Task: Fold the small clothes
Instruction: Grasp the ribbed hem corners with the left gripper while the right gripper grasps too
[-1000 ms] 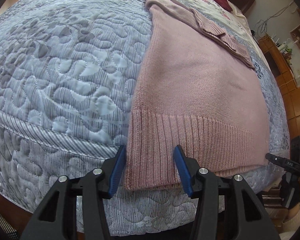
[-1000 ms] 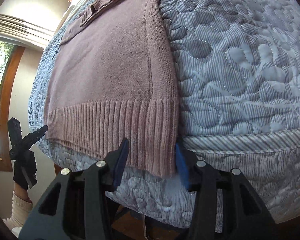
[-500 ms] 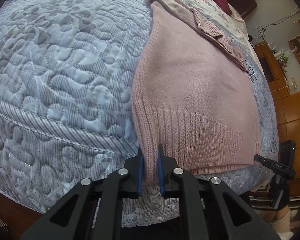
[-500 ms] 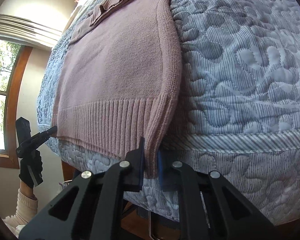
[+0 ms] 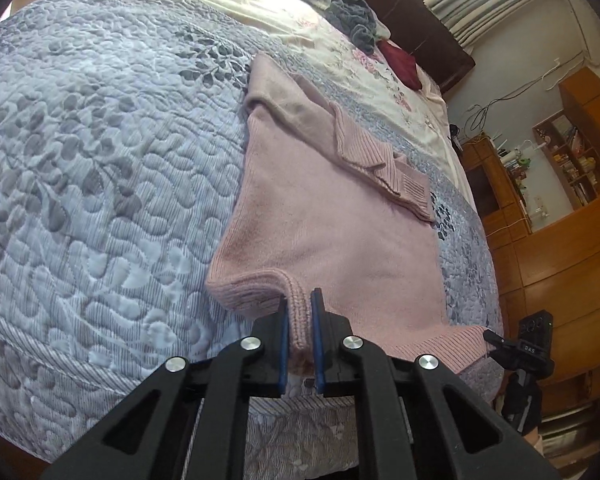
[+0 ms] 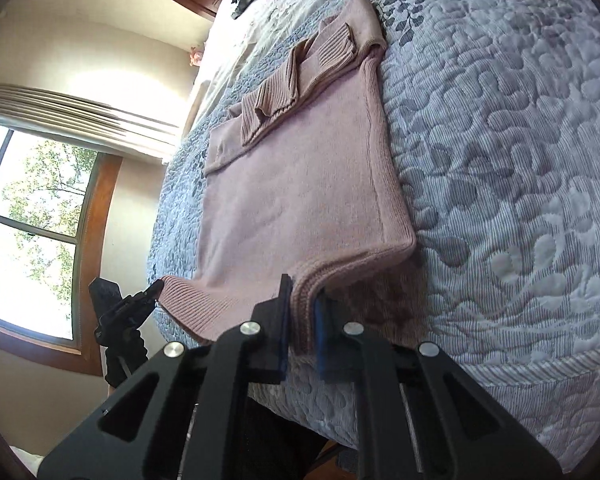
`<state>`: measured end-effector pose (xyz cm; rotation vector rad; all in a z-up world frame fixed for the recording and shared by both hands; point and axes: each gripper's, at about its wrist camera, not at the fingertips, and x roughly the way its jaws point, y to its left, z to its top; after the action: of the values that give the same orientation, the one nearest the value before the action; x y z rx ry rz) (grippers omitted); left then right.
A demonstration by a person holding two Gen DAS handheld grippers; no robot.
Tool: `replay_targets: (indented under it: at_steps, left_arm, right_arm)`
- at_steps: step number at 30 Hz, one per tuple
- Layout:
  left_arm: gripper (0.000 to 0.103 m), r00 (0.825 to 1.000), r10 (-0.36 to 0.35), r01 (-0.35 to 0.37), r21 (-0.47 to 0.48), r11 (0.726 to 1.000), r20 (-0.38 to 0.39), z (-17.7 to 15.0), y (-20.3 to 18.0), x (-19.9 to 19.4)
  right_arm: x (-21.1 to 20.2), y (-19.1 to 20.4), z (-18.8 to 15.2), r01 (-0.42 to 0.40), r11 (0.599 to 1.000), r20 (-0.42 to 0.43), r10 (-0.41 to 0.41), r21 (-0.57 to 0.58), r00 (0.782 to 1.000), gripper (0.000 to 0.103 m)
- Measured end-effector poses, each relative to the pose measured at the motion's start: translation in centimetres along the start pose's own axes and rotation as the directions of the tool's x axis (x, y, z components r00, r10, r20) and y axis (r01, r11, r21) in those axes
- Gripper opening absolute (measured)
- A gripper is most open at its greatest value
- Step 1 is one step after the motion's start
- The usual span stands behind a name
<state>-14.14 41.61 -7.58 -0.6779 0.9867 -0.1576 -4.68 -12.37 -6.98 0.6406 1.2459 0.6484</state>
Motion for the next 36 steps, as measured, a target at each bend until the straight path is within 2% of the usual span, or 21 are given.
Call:
replay_targets:
  at_steps: [6, 12, 20, 23, 25, 28, 29, 30, 31, 32, 34, 36]
  left_arm:
    - [0.009, 1.0, 0.019, -0.018, -0.017, 1.0, 0.023, 3.4, 0.1, 2.3]
    - [0.009, 0.999, 0.051, -0.051, -0.04, 0.998, 0.017, 6.1, 1.5, 5.4]
    - [0.012, 0.995, 0.09, -0.093, -0.075, 0.993, -0.044, 8.4, 3.0, 10.7]
    - [0.014, 0.996, 0.073, -0.079, -0.094, 0.992, -0.059, 8.9, 3.2, 11.0]
    - [0.016, 0.997, 0.044, -0.05, -0.104, 0.993, -0.059, 9.0, 3.3, 10.4]
    - [0.021, 0.999, 0.01, -0.015, -0.104, 0.994, -0.044, 8.9, 3.4, 9.1]
    - [0.021, 0.999, 0.006, -0.01, -0.098, 0.995, -0.041, 8.8, 3.4, 8.8]
    - [0.024, 0.999, 0.012, -0.015, -0.089, 0.996, -0.038, 8.7, 3.3, 8.5]
    - [0.033, 0.999, 0.033, -0.035, -0.081, 0.996, -0.025, 8.6, 3.2, 8.1]
    - [0.037, 0.998, 0.064, -0.063, -0.072, 0.995, 0.004, 8.6, 3.1, 7.4]
    - [0.039, 0.995, 0.062, -0.056, -0.089, 0.995, 0.073, 8.5, 3.5, 5.8]
    - [0.039, 0.993, 0.054, -0.044, -0.099, 0.994, 0.103, 8.7, 4.0, 4.9]
  right_arm:
    - [0.7, -1.4, 4.4, 0.01, 0.999, -0.001, -0.01, 0.031, 1.0, 0.009]
    - [3.4, -3.8, 8.5, 0.009, 0.995, -0.03, -0.006, 0.1, 1.0, 0.009]
    - [7.9, -6.2, 12.3, 0.056, 0.989, -0.106, -0.042, 0.14, 0.993, 0.013]
    - [8.1, -6.6, 12.9, 0.043, 0.988, -0.114, -0.027, 0.145, 0.993, 0.013]
    - [7.8, -6.5, 13.0, 0.042, 0.991, -0.118, -0.027, 0.128, 0.993, 0.018]
    - [6.0, -6.6, 12.7, 0.045, 0.993, -0.094, -0.035, 0.109, 0.995, 0.032]
    - [5.4, -6.6, 12.7, 0.056, 0.993, -0.077, -0.048, 0.105, 0.996, 0.045]
    - [4.7, -6.5, 12.8, 0.074, 0.993, -0.058, -0.069, 0.095, 0.996, 0.05]
    - [4.3, -6.4, 12.7, 0.086, 0.993, -0.051, -0.082, 0.079, 0.995, 0.05]
    - [3.9, -6.1, 12.7, 0.095, 0.993, -0.051, -0.091, 0.064, 0.995, 0.05]
    - [3.1, -5.6, 12.3, 0.113, 0.993, -0.05, -0.111, 0.032, 0.993, 0.05]
    - [2.6, -5.0, 11.9, 0.133, 0.991, -0.054, -0.133, -0.005, 0.99, 0.05]
